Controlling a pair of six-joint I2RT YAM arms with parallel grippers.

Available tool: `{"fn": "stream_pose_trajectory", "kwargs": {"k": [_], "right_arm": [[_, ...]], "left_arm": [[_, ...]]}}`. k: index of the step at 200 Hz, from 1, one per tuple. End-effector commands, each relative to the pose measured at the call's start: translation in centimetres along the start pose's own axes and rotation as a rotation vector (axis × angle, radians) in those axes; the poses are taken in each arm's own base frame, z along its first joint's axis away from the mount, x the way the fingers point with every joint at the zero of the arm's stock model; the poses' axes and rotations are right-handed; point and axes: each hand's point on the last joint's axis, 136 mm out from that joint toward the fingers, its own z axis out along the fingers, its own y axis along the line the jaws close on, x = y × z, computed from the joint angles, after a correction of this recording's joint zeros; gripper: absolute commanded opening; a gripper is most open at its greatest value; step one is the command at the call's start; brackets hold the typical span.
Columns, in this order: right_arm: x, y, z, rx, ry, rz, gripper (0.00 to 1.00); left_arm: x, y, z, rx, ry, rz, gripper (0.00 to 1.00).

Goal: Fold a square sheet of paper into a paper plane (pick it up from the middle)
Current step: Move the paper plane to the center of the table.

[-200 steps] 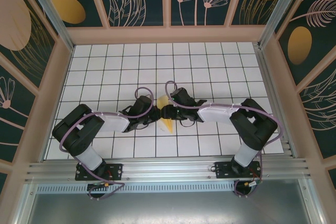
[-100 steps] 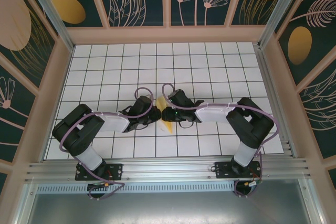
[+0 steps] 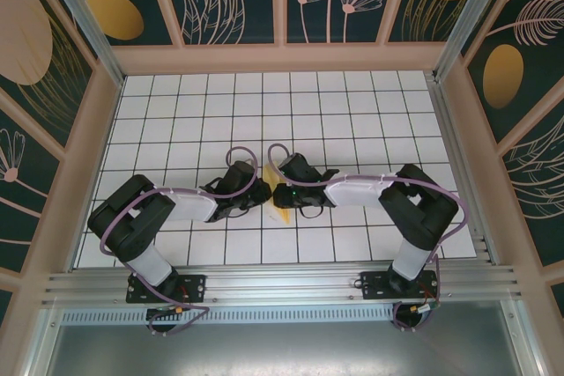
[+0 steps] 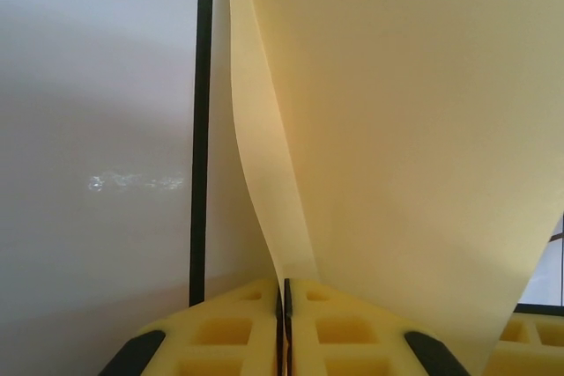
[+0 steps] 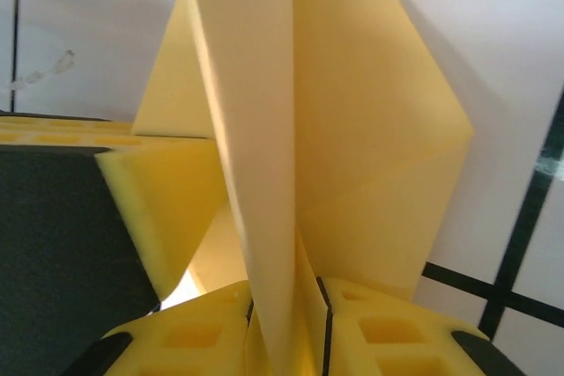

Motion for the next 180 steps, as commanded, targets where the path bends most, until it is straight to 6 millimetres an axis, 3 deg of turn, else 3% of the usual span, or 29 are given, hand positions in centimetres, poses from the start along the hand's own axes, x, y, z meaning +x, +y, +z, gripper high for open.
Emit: {"fn": "stream_pose_trajectory", "kwargs": {"k": [1, 39, 62, 98, 133, 180], "right_arm": [[-0.4, -0.5, 0.3, 0.073, 0.003, -0.005, 0.25], [-1.0, 0.0, 0.1, 0.091, -0.009, -0.016, 0.14], [-2.0, -0.1, -0.7, 0.138, -0.029, -0.006, 0.10], [-4.3, -2.7, -2.7, 0.348, -0.102, 0.033, 0.10], [-5.0, -3.9, -1.4, 0.385, -0.081, 0.078, 0.11], [-5.2, -4.2, 0.9, 0.402, -0.033, 0.080, 0.13]], "left_arm": [[-0.3, -0.1, -0.1, 0.005, -0.008, -0.012, 0.12], [-0.6, -0.9, -0.7, 0.035, -0.018, -0.011, 0.16], [-1.4, -2.3, -1.8, 0.075, -0.045, -0.009, 0.24], [-3.6, -3.4, -5.1, 0.088, -0.175, -0.003, 0.41], [-4.9, -2.1, -7.6, 0.016, -0.277, 0.011, 0.44], [-5.0, -0.7, -8.8, -0.024, -0.319, 0.008, 0.45]]}}
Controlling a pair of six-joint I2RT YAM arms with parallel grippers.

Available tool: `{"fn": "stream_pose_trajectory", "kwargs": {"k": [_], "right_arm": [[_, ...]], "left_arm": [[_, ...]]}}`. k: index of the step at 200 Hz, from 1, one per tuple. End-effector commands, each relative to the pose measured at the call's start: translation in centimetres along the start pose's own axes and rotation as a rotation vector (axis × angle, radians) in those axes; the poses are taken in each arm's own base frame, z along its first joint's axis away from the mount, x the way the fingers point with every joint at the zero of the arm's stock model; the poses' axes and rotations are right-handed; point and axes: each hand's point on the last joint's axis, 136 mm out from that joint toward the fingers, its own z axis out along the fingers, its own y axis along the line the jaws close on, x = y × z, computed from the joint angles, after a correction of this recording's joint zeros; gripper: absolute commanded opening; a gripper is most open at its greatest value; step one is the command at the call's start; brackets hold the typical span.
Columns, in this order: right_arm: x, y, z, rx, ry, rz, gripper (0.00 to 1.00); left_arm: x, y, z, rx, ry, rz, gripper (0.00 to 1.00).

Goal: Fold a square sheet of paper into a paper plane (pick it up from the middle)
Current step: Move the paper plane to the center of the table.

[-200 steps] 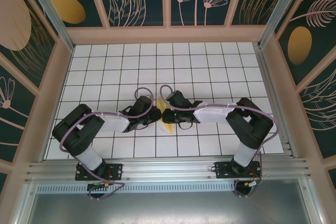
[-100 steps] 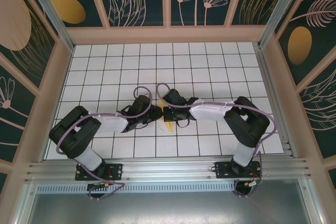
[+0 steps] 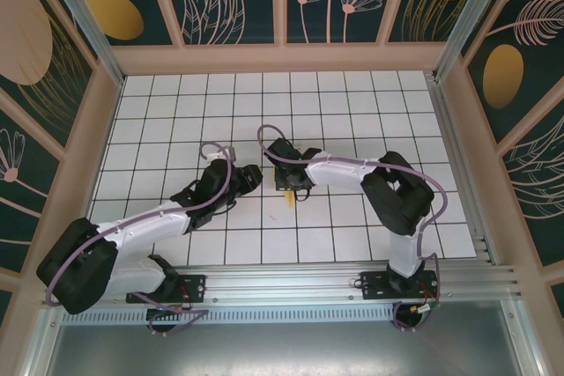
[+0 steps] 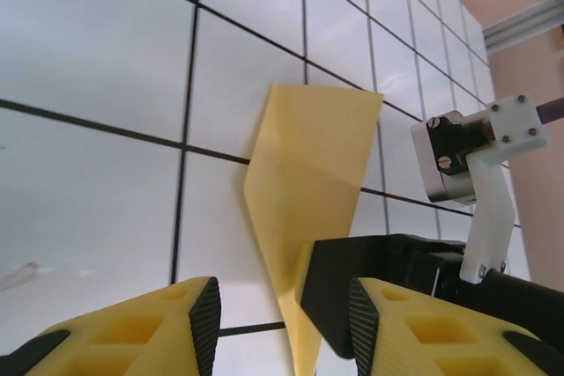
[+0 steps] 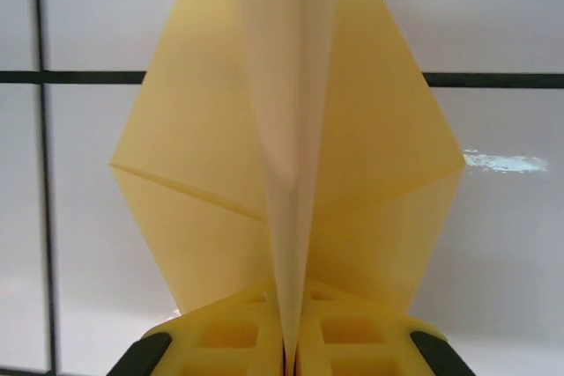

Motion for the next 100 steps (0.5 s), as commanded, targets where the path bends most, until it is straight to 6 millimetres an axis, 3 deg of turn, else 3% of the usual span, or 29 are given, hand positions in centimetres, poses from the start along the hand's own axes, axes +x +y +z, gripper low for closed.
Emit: {"fn": "stream_pose_trajectory", "kwargs": {"k": [1, 50, 100], "right_arm": [[-0.1, -0.4, 0.5, 0.042, 0.020, 0.006, 0.13], [1.2, -0.8, 1.5, 0.057, 0.062, 0.004, 0.18], [0.2, -0.7, 0.1, 0.066, 0.033, -0.010, 0.15]], "left_arm": [[-0.1, 2.1, -0.5, -0.077, -0.023, 0.024, 0.45], [-0.2, 2.0, -0.5, -0.079, -0.026, 0.033, 0.45], [-0.1, 1.8, -0.3, -0.079, -0.020, 0.037, 0.45]]}}
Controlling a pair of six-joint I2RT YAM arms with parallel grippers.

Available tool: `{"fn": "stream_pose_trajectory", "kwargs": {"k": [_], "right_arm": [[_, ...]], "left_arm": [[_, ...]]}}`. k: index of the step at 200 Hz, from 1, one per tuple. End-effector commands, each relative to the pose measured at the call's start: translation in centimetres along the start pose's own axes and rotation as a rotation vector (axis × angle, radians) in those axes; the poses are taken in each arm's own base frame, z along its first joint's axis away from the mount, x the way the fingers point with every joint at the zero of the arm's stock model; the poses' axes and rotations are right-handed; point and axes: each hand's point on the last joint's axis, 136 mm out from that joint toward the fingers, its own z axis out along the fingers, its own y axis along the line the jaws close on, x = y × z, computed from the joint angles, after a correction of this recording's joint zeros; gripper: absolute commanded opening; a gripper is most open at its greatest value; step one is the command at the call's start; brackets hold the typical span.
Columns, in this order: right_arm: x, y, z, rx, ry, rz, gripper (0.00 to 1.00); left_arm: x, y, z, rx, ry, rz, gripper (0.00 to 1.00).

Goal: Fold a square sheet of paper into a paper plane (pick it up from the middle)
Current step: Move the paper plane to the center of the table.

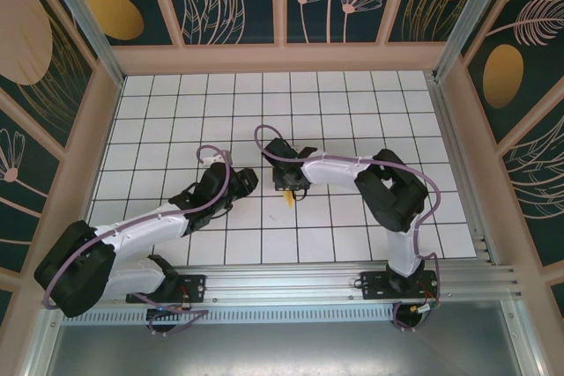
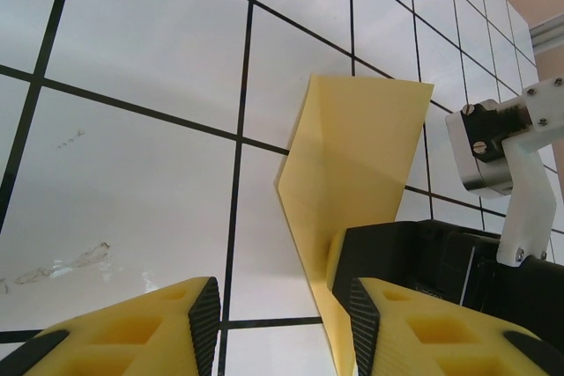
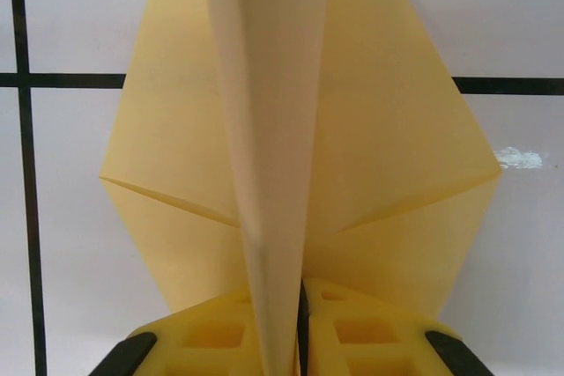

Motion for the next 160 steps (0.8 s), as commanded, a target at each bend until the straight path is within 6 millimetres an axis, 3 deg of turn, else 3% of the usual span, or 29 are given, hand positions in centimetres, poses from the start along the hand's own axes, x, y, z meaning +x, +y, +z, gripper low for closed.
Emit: {"fn": "stream_pose_trajectory", "kwargs": {"k": [1, 40, 114, 160], "right_arm": [[0.3, -1.0, -0.5, 0.057, 0.022, -0.007, 0.15], [-0.6, -0.4, -1.7, 0.038, -0.004, -0.021, 0.13], [1.1, 0.1, 0.7, -0.004, 0.054, -0.022, 0.14], [0.7, -0.1, 0.5, 0.008, 0.048, -0.017, 0.21]], "left_arm": [[-0.3, 0.3, 0.0, -0.021, -0.013, 0.020, 0.45], [-0.8, 0.2, -0.5, -0.018, -0.030, 0.012, 0.45], [-2.0, 0.0, -1.3, -0.021, -0.089, 0.018, 0.46], [-1.6, -0.1, -0.9, -0.012, -0.067, 0.009, 0.46]]}}
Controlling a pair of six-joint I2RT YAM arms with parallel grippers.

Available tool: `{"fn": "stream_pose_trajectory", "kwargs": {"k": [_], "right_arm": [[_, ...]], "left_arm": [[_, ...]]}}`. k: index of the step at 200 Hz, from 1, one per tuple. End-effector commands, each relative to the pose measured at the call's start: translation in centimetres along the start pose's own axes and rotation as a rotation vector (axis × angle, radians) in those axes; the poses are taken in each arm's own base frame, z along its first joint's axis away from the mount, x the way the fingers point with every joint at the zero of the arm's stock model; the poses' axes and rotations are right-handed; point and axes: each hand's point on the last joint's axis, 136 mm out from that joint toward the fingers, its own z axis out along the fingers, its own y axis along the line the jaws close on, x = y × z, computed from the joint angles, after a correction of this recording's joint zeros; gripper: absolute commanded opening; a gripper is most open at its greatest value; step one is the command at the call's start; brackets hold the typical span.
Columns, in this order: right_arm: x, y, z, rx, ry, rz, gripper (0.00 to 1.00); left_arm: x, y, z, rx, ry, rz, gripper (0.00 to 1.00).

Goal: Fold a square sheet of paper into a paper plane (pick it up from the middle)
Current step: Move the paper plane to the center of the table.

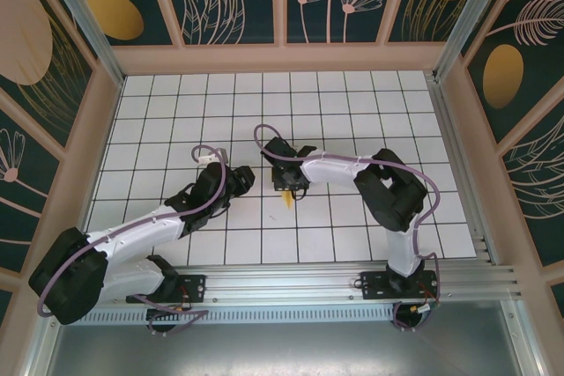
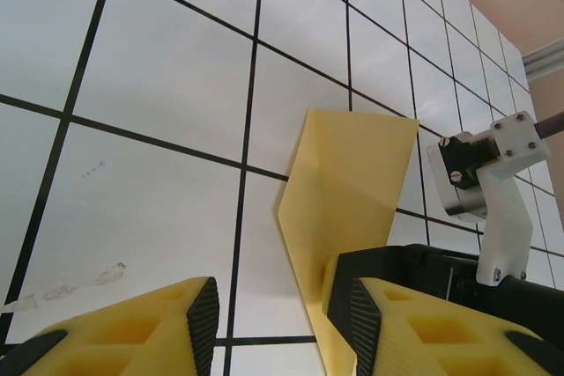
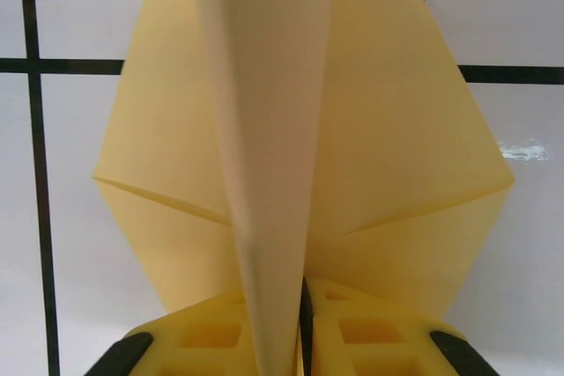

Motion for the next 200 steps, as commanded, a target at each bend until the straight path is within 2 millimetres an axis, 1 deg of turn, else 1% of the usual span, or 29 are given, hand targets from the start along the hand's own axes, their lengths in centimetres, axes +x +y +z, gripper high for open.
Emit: {"fn": "stream_pose_trajectory", "kwargs": {"k": [1, 27, 68, 90, 118, 129, 140, 159, 173, 185, 200], "right_arm": [[0.4, -0.5, 0.5, 0.023, 0.021, -0.011, 0.22], [0.3, -0.4, 0.4, 0.019, 0.023, -0.009, 0.25], [0.8, -0.7, 0.9, 0.036, 0.042, -0.010, 0.26], [1.1, -1.0, 1.3, 0.052, 0.049, -0.008, 0.23], [1.6, -1.5, 1.8, 0.082, 0.066, -0.011, 0.14], [1.4, -1.4, 1.5, 0.082, 0.062, -0.018, 0.13], [0.8, -1.2, 0.8, 0.088, 0.045, -0.025, 0.12], [-0.8, -0.6, -1.0, 0.080, -0.005, -0.033, 0.12], [-1.6, -0.1, -2.0, 0.052, -0.031, -0.031, 0.12], [-1.9, 0.2, -2.5, 0.037, -0.044, -0.027, 0.12], [-2.1, 0.2, -2.5, 0.026, -0.039, -0.012, 0.12]], "left_arm": [[-0.2, -0.1, 0.1, -0.003, -0.005, 0.007, 0.46], [0.0, 0.0, 0.2, -0.006, 0.005, 0.013, 0.46], [0.5, 0.0, 0.5, 0.002, 0.025, 0.011, 0.46], [0.6, 0.0, 0.6, 0.002, 0.030, 0.014, 0.46], [0.6, 0.0, 0.6, 0.003, 0.030, 0.010, 0.46], [0.6, 0.0, 0.6, 0.003, 0.031, 0.010, 0.47], [0.5, -0.1, 0.6, 0.005, 0.030, 0.010, 0.46], [0.6, -0.1, 0.5, 0.004, 0.031, 0.010, 0.47], [0.4, -0.2, 0.4, 0.004, 0.027, 0.009, 0.47], [0.3, -0.2, 0.2, 0.006, 0.020, 0.008, 0.47], [-0.1, 0.1, -0.1, -0.004, 0.003, 0.003, 0.47]]}}
